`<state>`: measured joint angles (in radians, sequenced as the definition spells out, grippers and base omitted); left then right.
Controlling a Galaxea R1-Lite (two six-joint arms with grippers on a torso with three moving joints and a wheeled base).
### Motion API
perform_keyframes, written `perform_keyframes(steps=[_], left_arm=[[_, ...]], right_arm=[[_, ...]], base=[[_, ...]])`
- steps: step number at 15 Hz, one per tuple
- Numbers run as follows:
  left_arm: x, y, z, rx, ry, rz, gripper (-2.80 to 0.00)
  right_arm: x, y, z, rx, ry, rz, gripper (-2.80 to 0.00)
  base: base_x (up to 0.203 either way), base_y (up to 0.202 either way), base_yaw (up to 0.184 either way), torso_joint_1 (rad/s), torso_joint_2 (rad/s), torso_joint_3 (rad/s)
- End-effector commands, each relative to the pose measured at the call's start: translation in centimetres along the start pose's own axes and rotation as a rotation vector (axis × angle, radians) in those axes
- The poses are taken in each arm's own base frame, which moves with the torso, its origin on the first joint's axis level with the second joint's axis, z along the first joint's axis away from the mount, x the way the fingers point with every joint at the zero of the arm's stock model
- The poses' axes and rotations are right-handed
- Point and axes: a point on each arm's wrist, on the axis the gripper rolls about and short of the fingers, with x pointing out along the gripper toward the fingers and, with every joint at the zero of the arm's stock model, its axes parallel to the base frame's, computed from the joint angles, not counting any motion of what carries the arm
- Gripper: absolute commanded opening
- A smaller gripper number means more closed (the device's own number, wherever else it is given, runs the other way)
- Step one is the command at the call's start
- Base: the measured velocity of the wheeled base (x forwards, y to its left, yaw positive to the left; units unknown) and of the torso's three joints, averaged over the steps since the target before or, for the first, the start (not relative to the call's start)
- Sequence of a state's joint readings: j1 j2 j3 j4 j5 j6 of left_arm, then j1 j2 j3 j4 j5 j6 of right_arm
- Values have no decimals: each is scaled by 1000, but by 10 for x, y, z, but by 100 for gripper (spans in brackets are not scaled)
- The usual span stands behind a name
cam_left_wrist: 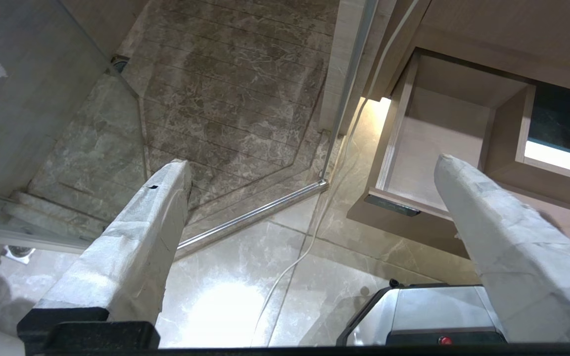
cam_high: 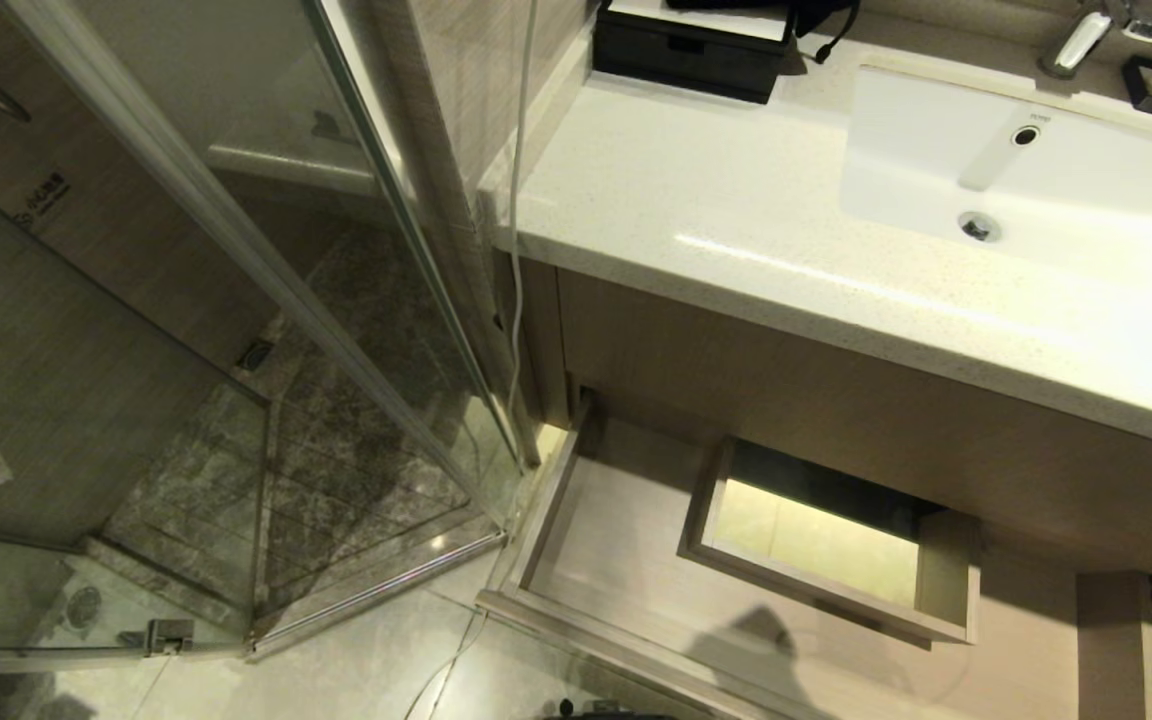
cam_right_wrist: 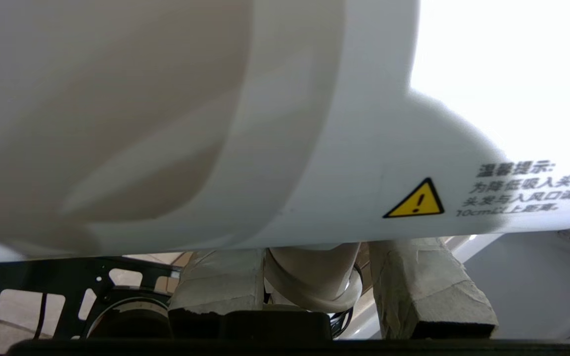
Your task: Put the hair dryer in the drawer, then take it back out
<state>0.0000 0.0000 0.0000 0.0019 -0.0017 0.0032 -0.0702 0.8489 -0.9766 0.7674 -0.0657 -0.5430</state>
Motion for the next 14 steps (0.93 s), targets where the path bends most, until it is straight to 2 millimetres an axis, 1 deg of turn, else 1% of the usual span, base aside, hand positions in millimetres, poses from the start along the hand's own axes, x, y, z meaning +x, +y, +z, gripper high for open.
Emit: perform_keyframes(steps=[1, 10, 14], left_arm=[[0, 0, 0, 0, 1, 0, 0], [0, 0, 0, 0, 0, 0, 0], [0, 0, 0, 0, 1, 0, 0]], right_arm=[[0, 0, 0, -3, -1, -1, -280], [2, 1, -2, -3, 4, 7, -280], [2, 3, -4, -4, 3, 12, -280]], base=[[0, 0, 0, 0, 0, 0], [0, 0, 0, 0, 0, 0], [0, 0, 0, -145, 302, 146]])
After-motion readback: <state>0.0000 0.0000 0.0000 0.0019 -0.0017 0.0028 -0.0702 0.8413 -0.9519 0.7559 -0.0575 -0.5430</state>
